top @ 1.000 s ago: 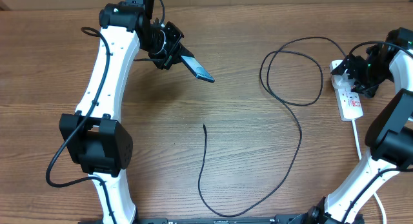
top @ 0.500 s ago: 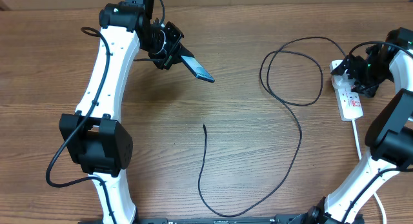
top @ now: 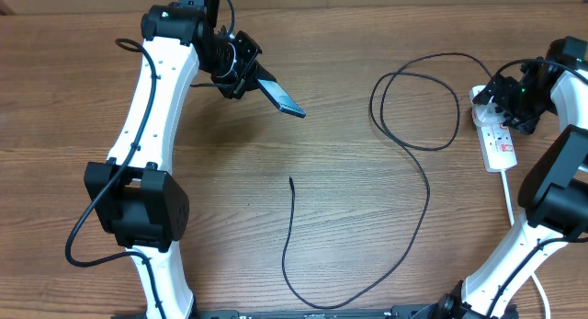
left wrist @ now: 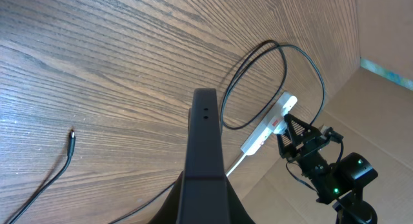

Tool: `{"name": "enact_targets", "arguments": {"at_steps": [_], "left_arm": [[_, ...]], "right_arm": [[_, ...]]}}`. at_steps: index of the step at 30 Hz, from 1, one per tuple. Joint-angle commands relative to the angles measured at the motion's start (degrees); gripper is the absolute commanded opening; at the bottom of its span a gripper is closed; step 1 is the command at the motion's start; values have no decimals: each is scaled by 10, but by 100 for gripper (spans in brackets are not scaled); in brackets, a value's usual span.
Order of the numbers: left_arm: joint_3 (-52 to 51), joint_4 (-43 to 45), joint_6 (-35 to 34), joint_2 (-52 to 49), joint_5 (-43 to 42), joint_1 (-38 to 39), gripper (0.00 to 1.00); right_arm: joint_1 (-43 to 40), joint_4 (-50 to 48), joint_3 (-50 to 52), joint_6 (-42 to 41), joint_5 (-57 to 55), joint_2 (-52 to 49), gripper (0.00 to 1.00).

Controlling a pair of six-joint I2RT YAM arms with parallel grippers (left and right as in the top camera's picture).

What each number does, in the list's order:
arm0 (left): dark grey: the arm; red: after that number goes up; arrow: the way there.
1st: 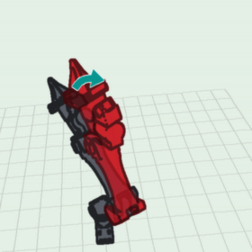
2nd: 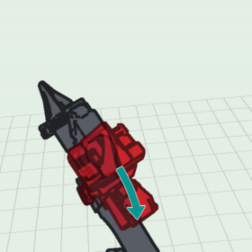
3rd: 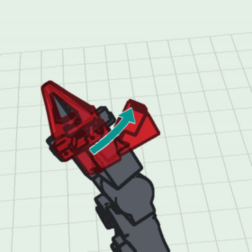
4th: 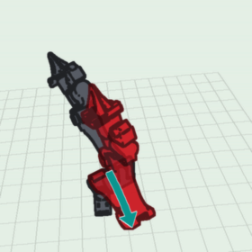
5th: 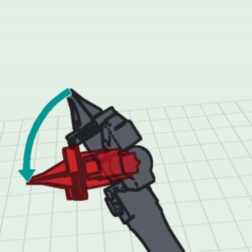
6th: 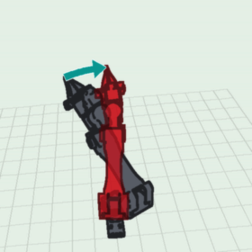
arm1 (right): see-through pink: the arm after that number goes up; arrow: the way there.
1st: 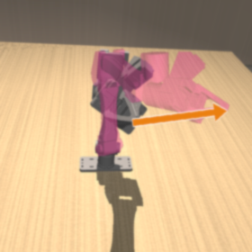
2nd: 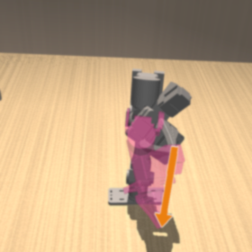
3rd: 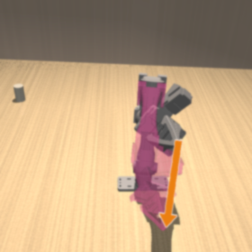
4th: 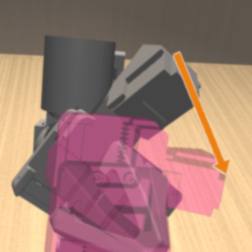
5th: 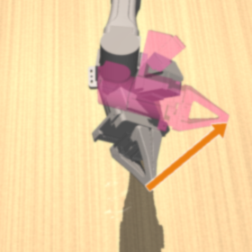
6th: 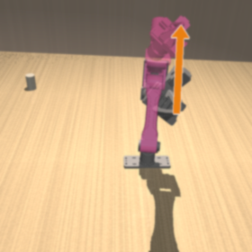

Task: Plug charger to phone and switch on socket
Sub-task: 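Hold the right gripper pressed on the socket switch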

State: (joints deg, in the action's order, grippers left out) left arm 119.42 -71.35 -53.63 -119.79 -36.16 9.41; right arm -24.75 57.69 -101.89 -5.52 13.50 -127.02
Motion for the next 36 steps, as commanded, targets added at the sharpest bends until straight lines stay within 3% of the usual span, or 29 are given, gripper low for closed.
{"name": "enact_targets", "arguments": {"at_steps": [1,32,36], "left_arm": [[9,0,-6,10,-9,4,4],[9,-4,-6,10,-9,4,4],[9,-4,-6,10,-9,4,4]], "right_arm": [[16,9,-3,0,31,-13,89],[16,48,-3,10,73,-13,89],[16,55,-4,9,69,-12,84]]}}
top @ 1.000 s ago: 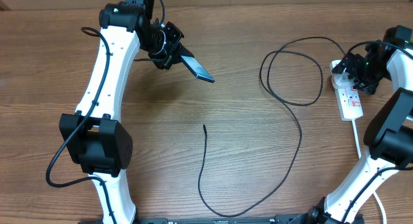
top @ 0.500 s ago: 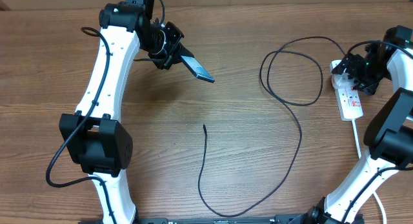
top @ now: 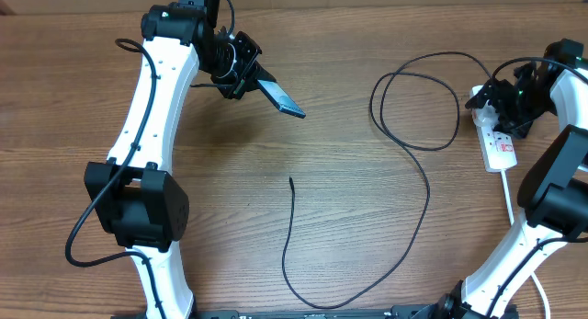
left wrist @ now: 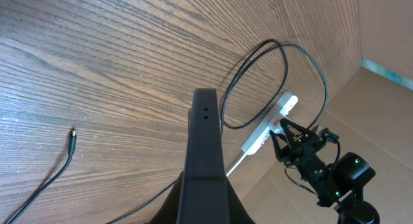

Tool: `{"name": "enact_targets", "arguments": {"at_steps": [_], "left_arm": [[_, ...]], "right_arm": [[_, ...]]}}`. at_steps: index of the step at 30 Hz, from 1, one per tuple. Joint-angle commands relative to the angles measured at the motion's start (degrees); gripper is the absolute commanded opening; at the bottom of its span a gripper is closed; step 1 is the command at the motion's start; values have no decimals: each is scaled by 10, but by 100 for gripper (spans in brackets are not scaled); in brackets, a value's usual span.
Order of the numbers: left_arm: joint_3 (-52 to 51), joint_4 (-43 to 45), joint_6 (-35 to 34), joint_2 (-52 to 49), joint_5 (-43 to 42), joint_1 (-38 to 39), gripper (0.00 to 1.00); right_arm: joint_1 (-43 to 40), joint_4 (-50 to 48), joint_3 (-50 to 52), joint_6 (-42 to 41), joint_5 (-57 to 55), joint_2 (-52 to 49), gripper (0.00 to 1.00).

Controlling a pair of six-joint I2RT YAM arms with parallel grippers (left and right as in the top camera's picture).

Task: Plug charger to phone and switch on socket
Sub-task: 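Hold the right gripper pressed on the socket switch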

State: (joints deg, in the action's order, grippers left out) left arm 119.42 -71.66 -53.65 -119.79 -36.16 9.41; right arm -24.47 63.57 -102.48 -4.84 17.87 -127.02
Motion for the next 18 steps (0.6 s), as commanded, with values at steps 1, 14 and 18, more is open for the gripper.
{"name": "enact_targets", "arguments": {"at_steps": [1,14,18], "left_arm": [[8,-1,-6,10,-9,4,4],[8,-1,-5,10,-9,4,4],[9,-1,-3,10,-9,4,4]], "right_arm": [[12,-2,1,0,25,-12,82],[3,86,-73,-46,-73,61,80],[3,108,-90,-58,-82,121,82]]}}
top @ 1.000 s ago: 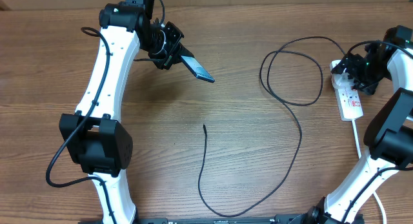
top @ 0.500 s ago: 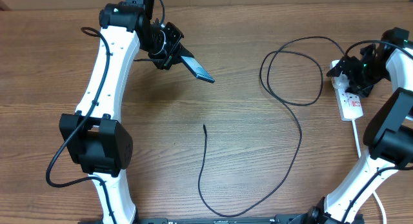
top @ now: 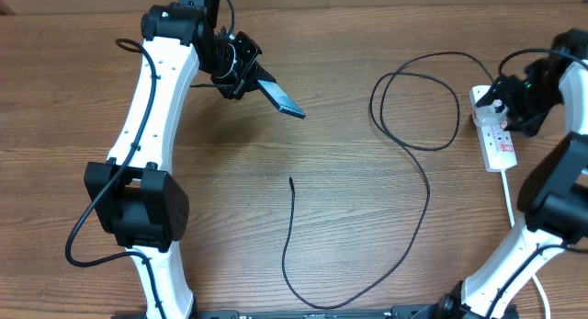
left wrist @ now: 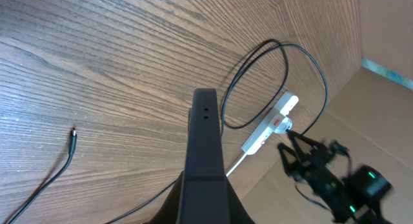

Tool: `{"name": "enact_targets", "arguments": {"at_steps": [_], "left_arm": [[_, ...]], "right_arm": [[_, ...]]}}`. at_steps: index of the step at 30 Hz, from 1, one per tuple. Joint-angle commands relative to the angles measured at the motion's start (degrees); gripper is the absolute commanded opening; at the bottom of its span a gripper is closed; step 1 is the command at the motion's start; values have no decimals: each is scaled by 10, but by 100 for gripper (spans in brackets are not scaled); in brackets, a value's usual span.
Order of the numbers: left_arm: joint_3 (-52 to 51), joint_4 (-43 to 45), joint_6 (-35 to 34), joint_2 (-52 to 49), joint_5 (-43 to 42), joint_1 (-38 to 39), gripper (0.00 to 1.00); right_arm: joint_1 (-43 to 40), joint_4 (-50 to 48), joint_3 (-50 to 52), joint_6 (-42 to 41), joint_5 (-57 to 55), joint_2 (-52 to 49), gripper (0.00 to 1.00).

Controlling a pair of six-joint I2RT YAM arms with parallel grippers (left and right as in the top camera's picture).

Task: Plug charger to phone and switch on socket
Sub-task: 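Hold the right gripper pressed on the socket switch, then lift the right gripper up off the power strip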

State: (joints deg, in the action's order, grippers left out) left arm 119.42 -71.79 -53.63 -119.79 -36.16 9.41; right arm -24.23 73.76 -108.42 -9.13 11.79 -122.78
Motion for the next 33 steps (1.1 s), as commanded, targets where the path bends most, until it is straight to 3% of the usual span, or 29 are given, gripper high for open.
{"name": "enact_targets", "arguments": {"at_steps": [1,12,13,14,33], "left_arm": [[8,0,-3,10,-10,4,4],[8,0,-3,10,-13,4,4],[8,0,-3,10,-13,4,4],[9,0,-3,10,-13,4,4],[9,0,10,10,-12,4,4]], "right_arm": [[1,10,-31,-19,-22,98,82],[1,63,-31,-61,-55,291,88],[1,62,-31,-61,-61,302,100],[1,61,-31,-61,-64,309,100],[1,78,-30,-61,-66,317,100]]}}
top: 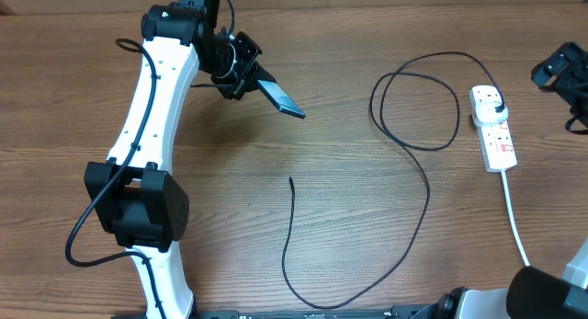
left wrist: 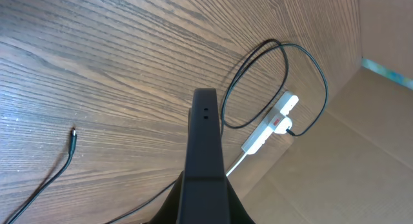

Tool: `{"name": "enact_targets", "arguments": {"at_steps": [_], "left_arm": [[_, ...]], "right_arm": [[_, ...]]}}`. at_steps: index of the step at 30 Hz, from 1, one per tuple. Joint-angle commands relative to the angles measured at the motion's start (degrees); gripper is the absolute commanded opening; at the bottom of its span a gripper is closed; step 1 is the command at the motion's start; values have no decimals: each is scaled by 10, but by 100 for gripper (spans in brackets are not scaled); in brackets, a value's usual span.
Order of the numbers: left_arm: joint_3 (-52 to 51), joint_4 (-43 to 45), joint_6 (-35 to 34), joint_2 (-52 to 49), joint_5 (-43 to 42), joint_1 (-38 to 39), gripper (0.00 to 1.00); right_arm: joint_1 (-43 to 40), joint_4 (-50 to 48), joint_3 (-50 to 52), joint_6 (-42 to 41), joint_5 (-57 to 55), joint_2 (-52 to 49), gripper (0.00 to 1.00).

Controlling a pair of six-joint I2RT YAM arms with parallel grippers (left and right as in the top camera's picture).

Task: Plug charger to phone and switch on socket
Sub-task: 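Lift the right gripper up off the power strip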

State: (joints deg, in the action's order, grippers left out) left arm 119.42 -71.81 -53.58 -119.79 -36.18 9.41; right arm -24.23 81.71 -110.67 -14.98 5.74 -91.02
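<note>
My left gripper [top: 250,78] is shut on a dark phone [top: 280,96] and holds it tilted in the air over the table's back left. In the left wrist view the phone [left wrist: 205,140] shows edge-on, with its end pointing away. The black charger cable [top: 424,186] loops across the table; its free tip [top: 291,180] lies bare near the middle, also seen as the tip [left wrist: 72,134]. The cable's plug [top: 488,99] sits in the white power strip [top: 497,135] at the right. My right gripper [top: 562,66] is at the far right edge, apart from the strip; its jaws do not show clearly.
The strip's white lead [top: 514,213] runs toward the front right. Brown cardboard walls [left wrist: 381,121] stand beyond the table's far side. The wooden table [top: 184,227] carries only the cable and the strip.
My right gripper was at the plug end of the power strip; now it is off at the right edge, apart from the strip. The phone, left gripper and cable are unchanged.
My right gripper stood over the plug end of the power strip at the two oldest moments. At the last earlier one it was still beside that end, and now it is away at the right edge. Throughout, my left gripper held the phone still.
</note>
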Motion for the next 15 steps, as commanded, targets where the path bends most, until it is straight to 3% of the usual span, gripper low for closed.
{"name": "enact_targets", "arguments": {"at_steps": [1,15], "left_arm": [[9,0,9,10,-10,5,4],[8,0,9,10,4,11,4]], "right_arm": [[1,-1,-8,-2,-6,-1,100],[1,-2,-8,-2,-6,-1,100]]}}
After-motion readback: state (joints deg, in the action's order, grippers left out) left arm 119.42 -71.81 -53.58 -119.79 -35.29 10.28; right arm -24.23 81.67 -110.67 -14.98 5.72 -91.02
